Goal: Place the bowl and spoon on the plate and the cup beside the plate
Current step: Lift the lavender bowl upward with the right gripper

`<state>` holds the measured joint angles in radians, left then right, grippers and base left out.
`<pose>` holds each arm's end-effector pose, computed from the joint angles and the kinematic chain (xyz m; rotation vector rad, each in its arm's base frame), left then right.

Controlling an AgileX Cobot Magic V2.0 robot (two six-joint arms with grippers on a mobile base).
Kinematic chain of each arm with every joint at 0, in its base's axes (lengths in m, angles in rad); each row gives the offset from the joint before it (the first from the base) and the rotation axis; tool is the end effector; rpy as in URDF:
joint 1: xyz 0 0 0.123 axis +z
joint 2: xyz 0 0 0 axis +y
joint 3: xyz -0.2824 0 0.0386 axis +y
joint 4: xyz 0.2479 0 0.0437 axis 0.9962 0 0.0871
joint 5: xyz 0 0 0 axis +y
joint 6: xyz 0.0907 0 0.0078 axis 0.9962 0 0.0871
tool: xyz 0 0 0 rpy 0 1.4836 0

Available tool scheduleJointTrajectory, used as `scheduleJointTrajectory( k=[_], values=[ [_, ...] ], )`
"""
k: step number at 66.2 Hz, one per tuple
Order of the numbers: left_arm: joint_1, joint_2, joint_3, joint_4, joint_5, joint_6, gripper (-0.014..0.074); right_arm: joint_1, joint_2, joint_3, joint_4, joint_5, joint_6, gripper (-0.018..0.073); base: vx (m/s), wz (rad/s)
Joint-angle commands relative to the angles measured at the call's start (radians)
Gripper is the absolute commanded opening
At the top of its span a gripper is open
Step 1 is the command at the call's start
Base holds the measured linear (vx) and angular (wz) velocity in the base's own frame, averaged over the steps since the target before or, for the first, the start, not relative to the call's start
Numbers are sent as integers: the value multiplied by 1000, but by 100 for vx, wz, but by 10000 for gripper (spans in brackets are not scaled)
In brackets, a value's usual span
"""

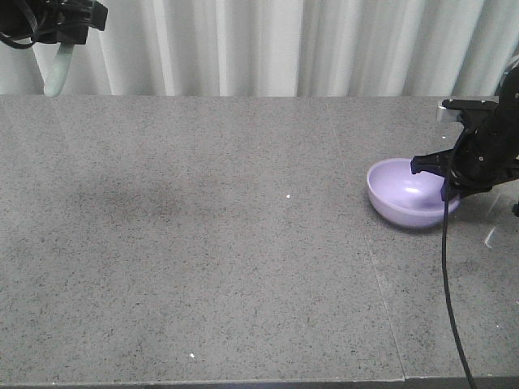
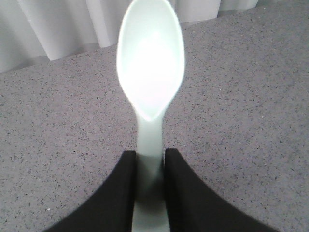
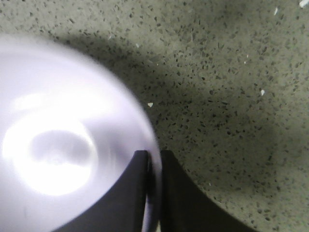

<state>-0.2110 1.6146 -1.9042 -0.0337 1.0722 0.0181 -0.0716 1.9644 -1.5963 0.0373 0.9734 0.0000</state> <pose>0.3376 -0.0751 0.4577 0.2569 2.2551 -0.1442 0.4183 -0.0272 0.2341 0.1237 2.8212 0.0321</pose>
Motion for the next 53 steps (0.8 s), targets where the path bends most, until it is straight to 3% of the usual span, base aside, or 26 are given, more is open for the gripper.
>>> scheduleJointTrajectory(
  k=[1, 29, 53],
  values=[
    [-5, -45, -31, -9, -56, 1, -6, -5, -54, -33, -4, -25, -17, -11, 0, 0],
    [-5, -45, -31, -9, -55, 1, -6, -5, -299, -70, 50, -38, -61, -9, 0, 0],
    [-5, -45, -31, -8, -64, 1, -6, -2, -576, -84, 211, -67, -154, -6, 0, 0]
  ],
)
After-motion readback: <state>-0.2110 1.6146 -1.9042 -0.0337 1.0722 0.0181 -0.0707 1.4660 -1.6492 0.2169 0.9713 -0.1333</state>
